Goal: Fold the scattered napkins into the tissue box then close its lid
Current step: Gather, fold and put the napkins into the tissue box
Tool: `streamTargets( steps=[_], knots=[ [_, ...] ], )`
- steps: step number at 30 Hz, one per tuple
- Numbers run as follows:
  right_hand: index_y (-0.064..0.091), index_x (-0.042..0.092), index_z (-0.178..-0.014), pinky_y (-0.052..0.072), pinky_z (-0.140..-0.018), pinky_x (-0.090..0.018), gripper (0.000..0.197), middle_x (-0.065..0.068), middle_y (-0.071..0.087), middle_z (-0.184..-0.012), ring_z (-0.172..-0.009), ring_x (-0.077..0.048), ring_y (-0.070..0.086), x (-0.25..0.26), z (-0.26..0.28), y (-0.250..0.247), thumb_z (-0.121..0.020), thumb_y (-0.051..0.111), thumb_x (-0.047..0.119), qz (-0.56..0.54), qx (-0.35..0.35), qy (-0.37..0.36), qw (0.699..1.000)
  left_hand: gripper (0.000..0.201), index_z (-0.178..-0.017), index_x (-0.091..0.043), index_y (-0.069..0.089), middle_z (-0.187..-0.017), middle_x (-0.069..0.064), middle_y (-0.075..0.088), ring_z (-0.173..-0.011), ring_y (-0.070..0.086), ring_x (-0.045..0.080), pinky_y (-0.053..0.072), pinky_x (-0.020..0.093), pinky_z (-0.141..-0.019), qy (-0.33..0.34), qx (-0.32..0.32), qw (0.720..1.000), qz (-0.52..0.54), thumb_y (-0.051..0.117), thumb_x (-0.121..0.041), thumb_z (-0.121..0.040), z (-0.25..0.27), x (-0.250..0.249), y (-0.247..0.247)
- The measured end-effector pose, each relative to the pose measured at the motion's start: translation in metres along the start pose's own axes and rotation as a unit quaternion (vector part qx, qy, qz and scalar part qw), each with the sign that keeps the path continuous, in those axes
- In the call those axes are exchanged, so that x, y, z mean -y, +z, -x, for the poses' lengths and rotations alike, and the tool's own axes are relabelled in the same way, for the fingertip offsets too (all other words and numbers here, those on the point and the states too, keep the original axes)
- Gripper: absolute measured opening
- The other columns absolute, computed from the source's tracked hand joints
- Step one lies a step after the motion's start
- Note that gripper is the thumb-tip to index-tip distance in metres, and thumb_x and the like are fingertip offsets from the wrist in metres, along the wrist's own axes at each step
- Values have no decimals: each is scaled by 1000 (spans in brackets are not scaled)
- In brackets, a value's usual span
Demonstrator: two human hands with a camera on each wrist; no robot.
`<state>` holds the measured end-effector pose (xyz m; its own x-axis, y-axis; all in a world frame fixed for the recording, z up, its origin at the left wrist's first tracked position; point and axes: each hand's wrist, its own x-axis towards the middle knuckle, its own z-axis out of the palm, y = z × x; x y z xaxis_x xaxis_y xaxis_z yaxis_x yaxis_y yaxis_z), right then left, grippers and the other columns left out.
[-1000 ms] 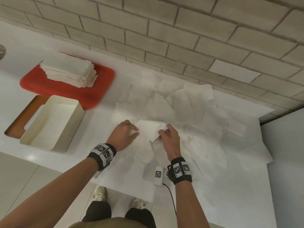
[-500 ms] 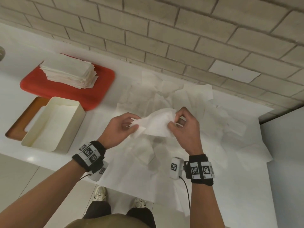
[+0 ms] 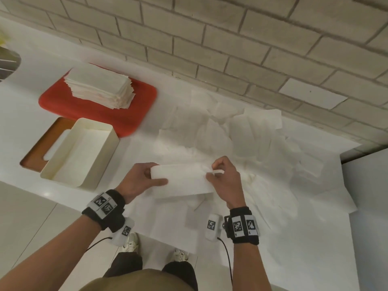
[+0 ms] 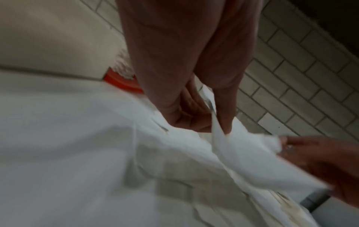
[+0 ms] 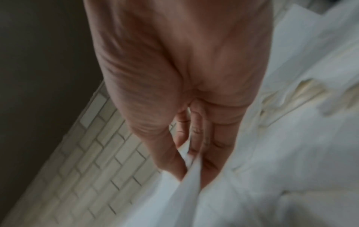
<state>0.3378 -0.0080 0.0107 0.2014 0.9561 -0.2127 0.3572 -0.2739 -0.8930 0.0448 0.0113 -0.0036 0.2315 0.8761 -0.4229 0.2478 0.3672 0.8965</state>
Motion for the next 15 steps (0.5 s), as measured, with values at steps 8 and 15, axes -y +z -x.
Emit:
streamTargets(
  steps=[8, 15],
  knots=[
    [56, 45, -132, 54, -82, -35, 30, 1, 38, -121, -97, -20, 55, -37, 15, 80, -104, 52, 54, 372, -24, -122, 920, 32, -118, -18, 76, -107, -7, 81, -92, 77, 10, 58, 28, -78, 85, -184, 972, -116, 73, -43, -98, 32, -26, -62],
    [65, 17, -99, 55, -83, -41, 34, -1, 57, -112, -103, -25, 60, -39, -5, 78, -100, 59, 51, 410, 2, -76, 909, 45, -139, -25, 54, -120, 5, 75, -96, 73, 25, 52, 24, -79, 180, -234, 928, -228, 75, -30, -99, 34, -44, -80]
  ],
)
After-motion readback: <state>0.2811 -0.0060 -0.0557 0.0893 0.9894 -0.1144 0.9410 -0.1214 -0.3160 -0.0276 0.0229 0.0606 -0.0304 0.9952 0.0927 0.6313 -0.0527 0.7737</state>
